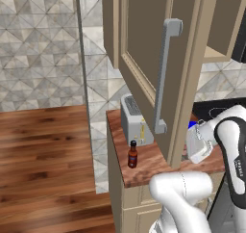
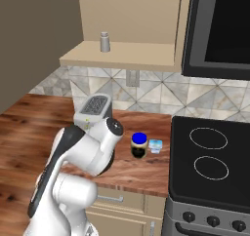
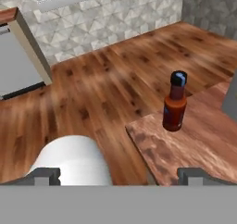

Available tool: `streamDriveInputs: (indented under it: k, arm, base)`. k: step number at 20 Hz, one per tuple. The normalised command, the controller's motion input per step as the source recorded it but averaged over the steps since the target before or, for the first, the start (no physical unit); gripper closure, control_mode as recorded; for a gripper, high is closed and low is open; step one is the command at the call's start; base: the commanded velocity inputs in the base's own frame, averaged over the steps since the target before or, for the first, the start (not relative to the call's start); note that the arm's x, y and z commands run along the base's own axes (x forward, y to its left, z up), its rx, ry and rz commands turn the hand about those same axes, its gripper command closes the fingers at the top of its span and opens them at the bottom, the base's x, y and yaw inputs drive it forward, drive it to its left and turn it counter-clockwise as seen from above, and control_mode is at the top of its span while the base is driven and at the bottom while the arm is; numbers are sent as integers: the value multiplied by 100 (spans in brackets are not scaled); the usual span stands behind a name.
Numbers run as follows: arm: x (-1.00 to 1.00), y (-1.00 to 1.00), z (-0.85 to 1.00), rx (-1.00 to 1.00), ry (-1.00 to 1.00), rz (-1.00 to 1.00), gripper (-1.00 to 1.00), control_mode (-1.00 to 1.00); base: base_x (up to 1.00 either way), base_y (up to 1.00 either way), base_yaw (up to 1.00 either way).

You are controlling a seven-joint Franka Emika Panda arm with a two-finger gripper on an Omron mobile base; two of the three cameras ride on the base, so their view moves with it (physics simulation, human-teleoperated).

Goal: There are various items on the counter. Only move the condiments/shakers into the cabinet.

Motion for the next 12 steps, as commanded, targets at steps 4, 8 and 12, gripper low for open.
streamDriveInputs:
  k: [4,8,12]
  arm:
    - [0,14,-11,21,-18,14,-100,-100]
    - [2,21,-4,9,-2,10,-100,-100]
    - [1,3,0,0,0,0,-100,-100]
  base:
    - [0,0,0]
    - [0,0,0]
    - [0,0,0]
